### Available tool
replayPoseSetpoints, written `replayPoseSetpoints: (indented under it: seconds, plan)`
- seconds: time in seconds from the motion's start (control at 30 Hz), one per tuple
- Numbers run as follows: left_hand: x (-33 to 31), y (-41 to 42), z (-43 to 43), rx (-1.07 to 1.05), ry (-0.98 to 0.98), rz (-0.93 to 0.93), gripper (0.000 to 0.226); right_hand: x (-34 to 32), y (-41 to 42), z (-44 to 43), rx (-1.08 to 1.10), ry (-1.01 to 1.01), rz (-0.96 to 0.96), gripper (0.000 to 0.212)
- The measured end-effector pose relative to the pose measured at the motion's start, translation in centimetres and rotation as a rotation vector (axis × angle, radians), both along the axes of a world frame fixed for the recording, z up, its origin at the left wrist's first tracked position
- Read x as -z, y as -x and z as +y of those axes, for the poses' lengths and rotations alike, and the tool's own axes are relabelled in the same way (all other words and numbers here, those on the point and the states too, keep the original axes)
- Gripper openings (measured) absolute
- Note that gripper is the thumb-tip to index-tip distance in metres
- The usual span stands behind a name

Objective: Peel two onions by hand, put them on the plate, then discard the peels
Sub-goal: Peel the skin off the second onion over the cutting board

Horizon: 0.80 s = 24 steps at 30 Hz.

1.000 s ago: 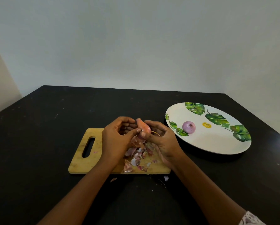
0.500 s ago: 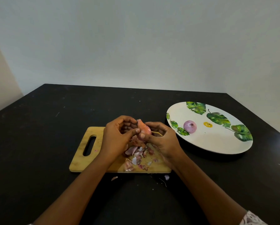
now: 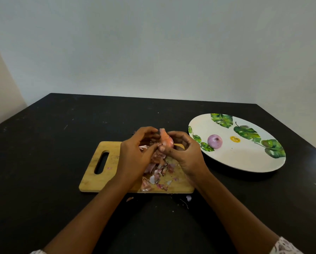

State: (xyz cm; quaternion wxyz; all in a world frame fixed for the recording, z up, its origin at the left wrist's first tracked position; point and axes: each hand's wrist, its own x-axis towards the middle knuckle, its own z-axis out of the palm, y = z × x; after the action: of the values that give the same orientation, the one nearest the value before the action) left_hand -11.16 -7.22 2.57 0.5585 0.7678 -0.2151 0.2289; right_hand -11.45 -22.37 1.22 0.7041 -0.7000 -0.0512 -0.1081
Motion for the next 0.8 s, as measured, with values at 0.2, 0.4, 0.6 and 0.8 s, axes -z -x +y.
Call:
replayPoseSetpoints:
  seconds: [0.2, 0.4, 0.6, 0.8]
  plan:
    - [0.0, 0.0, -0.1, 0.049, -0.028, -0.087, 0.026, 0.0, 0.0, 0.0, -0.019, -0.078, -0.036, 0.049]
    - [0.4, -0.4, -0.3, 0.054, -0.186, -0.149, 0.046, 0.0, -0.2, 0.6, -0.018, -0.157, -0.063, 0.03]
    - [0.9, -0.9, -0.5, -0.118, -0.307, -0.221, 0.058, 0.1, 0.0, 1.3, -0.006, -0.068, -0.104, 0.025]
    - [0.9, -0.9, -0.3, -0.086, -0.304, -0.163, 0.057, 0.3, -0.2, 1.4, 0.034, -0.03, -0.111, 0.027]
